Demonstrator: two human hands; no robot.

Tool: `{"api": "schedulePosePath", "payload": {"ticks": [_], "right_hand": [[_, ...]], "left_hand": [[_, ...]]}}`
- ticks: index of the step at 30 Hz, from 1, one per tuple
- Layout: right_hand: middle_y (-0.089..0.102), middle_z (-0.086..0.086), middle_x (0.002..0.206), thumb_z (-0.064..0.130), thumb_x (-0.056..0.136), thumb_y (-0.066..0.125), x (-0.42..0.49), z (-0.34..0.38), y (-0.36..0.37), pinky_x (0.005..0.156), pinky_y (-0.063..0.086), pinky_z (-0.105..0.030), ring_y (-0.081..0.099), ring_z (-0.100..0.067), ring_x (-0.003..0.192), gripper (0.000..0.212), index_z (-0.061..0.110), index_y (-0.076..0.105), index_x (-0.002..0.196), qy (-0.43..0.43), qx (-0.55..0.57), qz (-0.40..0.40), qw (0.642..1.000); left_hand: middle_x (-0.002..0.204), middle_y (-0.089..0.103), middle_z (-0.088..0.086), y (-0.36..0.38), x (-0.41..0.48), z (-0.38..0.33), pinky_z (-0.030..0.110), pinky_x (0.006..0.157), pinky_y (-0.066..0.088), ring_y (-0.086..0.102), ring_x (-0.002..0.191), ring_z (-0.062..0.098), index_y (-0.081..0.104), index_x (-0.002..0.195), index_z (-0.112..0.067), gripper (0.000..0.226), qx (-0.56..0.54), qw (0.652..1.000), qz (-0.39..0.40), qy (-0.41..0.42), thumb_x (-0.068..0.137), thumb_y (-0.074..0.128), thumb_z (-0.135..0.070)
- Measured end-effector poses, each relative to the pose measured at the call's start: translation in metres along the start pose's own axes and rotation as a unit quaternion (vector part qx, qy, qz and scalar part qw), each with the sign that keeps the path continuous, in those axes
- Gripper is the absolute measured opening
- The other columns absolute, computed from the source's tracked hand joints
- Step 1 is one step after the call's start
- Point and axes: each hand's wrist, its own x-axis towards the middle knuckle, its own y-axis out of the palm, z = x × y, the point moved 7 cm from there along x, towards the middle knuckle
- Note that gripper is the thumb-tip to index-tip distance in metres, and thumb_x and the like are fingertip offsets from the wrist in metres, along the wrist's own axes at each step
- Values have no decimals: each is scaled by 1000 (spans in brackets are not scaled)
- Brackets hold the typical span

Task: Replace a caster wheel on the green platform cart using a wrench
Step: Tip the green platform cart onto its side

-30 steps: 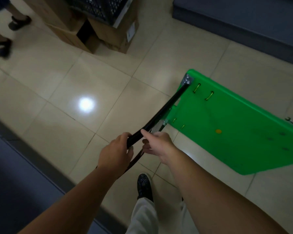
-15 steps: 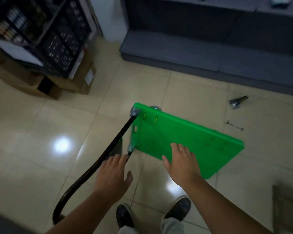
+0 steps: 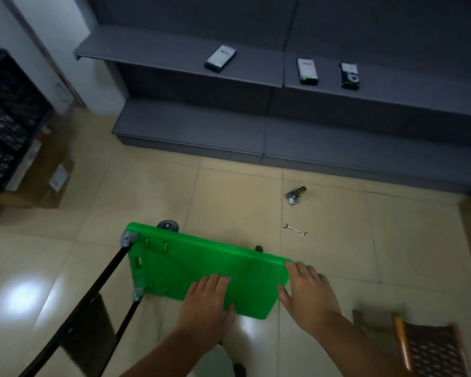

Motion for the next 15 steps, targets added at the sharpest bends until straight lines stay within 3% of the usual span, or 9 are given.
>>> {"api": "schedulePosePath", "payload": {"ticks": [2, 4, 10, 15], "right_hand": [[51, 3, 138, 52, 101, 38, 5, -23, -7, 102, 42, -36, 49, -19, 128, 54, 25, 36, 147, 4, 1, 8, 1000], [52, 4, 137, 52, 101, 38, 11, -44, -12, 102, 43, -35, 50, -19, 126, 53, 26, 36, 147, 0, 1, 20, 1000], [53, 4, 133, 49, 101, 40, 61, -94, -28, 99, 43, -35, 51, -19, 123, 47, 29, 40, 142, -68, -21, 41, 997], [51, -1, 135, 45, 103, 40, 130, -135, -23, 98, 41, -38, 50, -23, 123, 43, 23, 40, 139, -185, -39, 67, 980]], "left_hand": [[115, 68, -1, 2, 19, -16, 35, 92, 56, 69, 104, 22, 68, 128, -19, 56, -19, 1000, 14, -3, 78, 74, -42], [137, 55, -2, 7, 35, -30, 36, 111, 40, 54, 128, 22, 49, 148, -22, 59, -19, 999, 31, -16, 94, 53, -46], [149, 43, -6, 13, 82, -73, 33, 117, 29, 40, 138, 18, 32, 156, -27, 61, -11, 999, 29, -33, 100, 37, -50], [150, 44, -6, 44, 130, -110, 33, 118, 29, 42, 136, 16, 34, 156, -26, 61, -38, 989, 16, -142, 100, 36, -52]]}}
